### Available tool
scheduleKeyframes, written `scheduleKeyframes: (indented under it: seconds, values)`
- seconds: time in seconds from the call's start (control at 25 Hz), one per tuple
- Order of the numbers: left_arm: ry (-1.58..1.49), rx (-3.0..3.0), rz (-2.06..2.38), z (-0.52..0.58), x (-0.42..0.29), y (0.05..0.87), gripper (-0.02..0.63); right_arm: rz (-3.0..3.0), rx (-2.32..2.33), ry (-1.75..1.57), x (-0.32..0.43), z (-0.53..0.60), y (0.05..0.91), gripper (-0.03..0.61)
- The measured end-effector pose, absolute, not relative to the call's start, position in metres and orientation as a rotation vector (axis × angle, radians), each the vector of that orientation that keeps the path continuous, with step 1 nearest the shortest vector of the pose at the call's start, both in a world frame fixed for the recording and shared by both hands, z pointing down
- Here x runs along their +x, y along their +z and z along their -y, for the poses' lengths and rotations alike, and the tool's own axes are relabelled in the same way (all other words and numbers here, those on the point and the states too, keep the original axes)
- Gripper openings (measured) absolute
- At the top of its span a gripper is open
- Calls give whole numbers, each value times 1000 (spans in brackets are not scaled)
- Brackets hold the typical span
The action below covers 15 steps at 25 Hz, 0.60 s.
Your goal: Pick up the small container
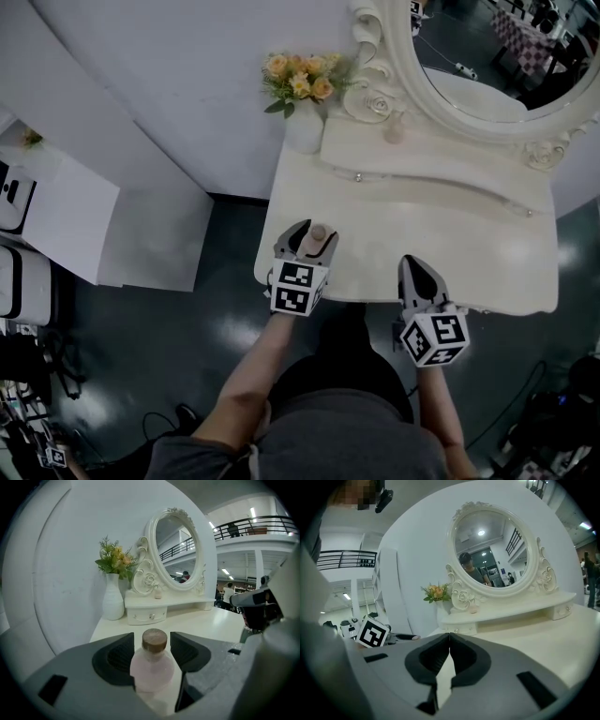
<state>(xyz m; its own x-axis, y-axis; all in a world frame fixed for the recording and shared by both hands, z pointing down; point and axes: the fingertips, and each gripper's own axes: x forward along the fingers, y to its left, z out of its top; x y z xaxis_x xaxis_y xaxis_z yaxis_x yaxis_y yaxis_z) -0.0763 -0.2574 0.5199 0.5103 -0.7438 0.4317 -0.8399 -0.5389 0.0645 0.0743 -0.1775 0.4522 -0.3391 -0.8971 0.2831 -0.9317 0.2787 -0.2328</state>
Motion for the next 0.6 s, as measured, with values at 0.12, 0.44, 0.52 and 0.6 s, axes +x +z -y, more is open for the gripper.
scheduleKeyframes:
  seconds: [0.12, 0.44, 0.52, 0.6]
  values:
    - [529, 2491, 1328, 262, -73, 522, 239, 2434, 1746, 562, 75, 184, 454, 6]
    - [551, 2491, 1342, 270, -69, 526, 170, 2433, 1728, 586, 74, 194, 460, 6]
    - [556, 2488, 1346, 271, -68, 528, 163, 2434, 1724, 590, 73, 196, 461, 6]
    - [555, 2487, 1354, 271, -68, 529, 156, 2434, 1722, 593, 74, 197, 462, 6]
